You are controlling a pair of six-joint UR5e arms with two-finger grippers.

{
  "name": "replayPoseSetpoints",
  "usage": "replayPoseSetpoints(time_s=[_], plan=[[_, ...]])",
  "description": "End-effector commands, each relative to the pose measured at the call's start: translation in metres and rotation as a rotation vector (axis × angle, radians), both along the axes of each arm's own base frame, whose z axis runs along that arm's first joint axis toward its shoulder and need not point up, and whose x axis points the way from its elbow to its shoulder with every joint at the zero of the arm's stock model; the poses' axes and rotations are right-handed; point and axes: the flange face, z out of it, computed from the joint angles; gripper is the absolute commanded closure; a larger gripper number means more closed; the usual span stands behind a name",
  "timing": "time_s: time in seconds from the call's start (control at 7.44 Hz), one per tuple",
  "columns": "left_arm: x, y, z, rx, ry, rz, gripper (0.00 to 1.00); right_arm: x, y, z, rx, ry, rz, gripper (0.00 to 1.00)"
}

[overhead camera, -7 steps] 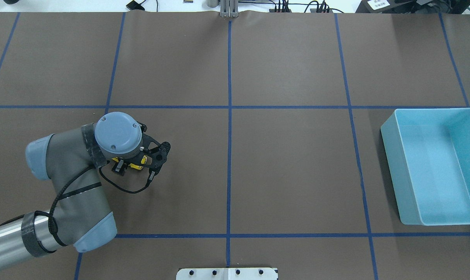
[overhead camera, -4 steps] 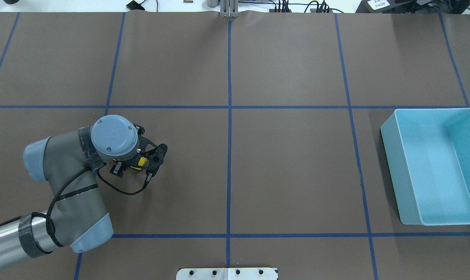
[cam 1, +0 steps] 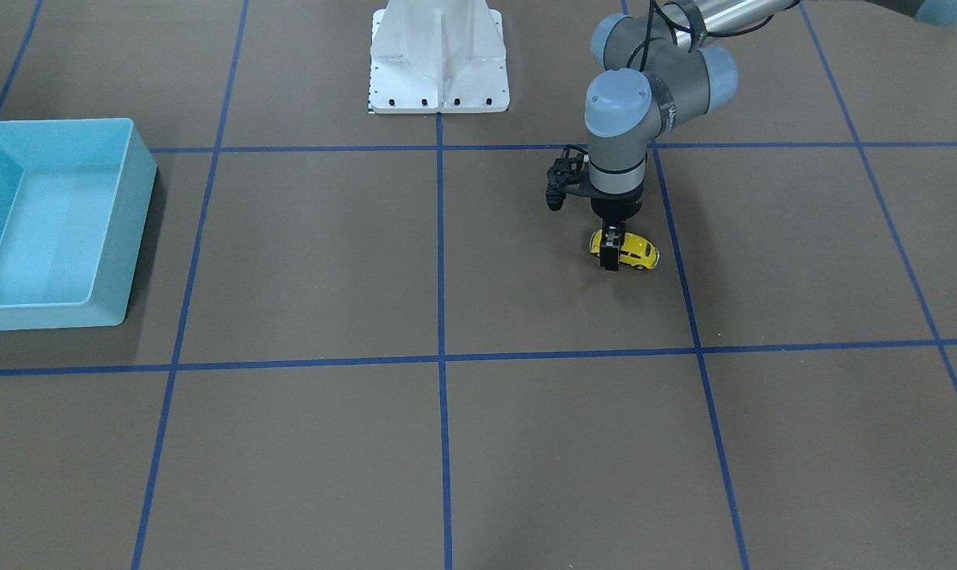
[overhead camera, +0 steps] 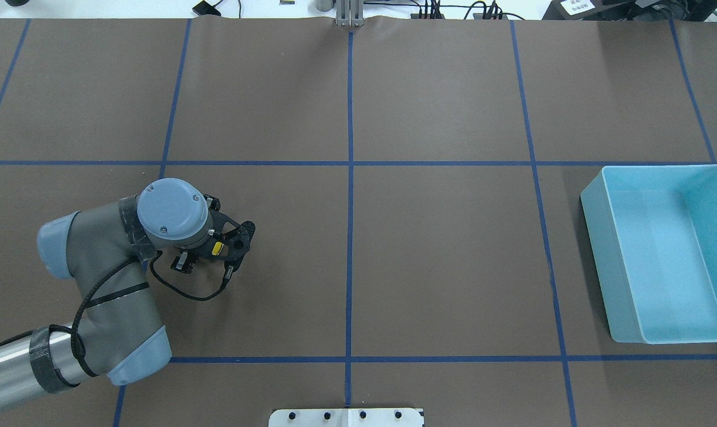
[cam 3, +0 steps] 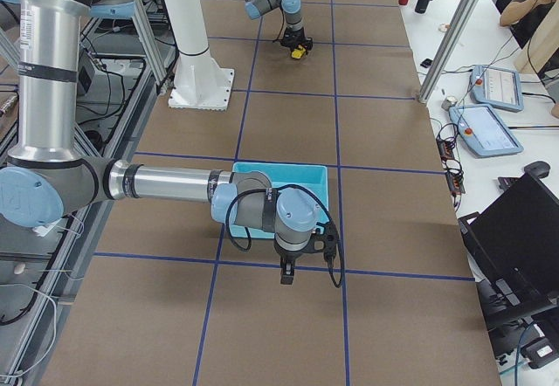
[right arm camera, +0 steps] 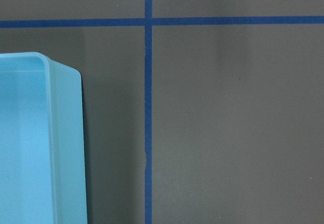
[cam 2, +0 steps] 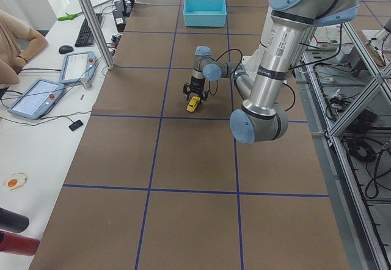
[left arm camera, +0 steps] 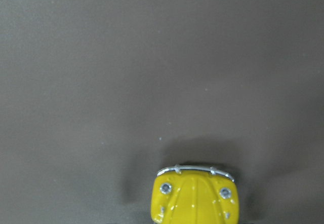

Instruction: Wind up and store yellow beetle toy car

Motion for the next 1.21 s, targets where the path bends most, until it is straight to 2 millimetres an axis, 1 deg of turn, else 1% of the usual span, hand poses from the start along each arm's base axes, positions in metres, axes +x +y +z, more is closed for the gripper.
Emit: replayPoseSetpoints(time_s=[0.0,0.13,0.27,0.54,0.67,0.81,0.94,1.08], plan=[[0.004,0.003,-0.001,-0.016,0.01,0.018,0.18,0.0,0.0,0.0,0.0,-0.001,0.0,0.0],[0.005,0.004,0.001,-0.018,0.006,0.021,0.22,0.0,-0.001,0.0,0.001,0.001,0.0,0.0],[0.005,0.004,0.001,-0.014,0.005,0.026,0.3,0.0,-0.001,-0.001,0.001,0.001,0.0,0.0],[0.004,0.003,0.0,-0.012,0.004,0.025,0.49,0.0,0.0,0.001,-0.002,0.002,0.0,0.0],[0.001,0.002,-0.002,-0.003,0.0,0.026,0.51,0.0,0.0,0.001,-0.002,0.002,0.0,0.0],[-0.003,-0.001,-0.004,-0.004,0.0,0.017,0.56,0.0,-0.001,0.0,0.0,0.002,0.0,0.0],[-0.009,-0.001,-0.006,-0.01,-0.005,0.004,0.68,0.0,-0.001,0.0,0.0,0.001,0.0,0.0],[-0.017,0.0,-0.008,-0.016,-0.014,-0.006,0.78,0.0,-0.001,0.0,0.0,0.001,0.0,0.0]])
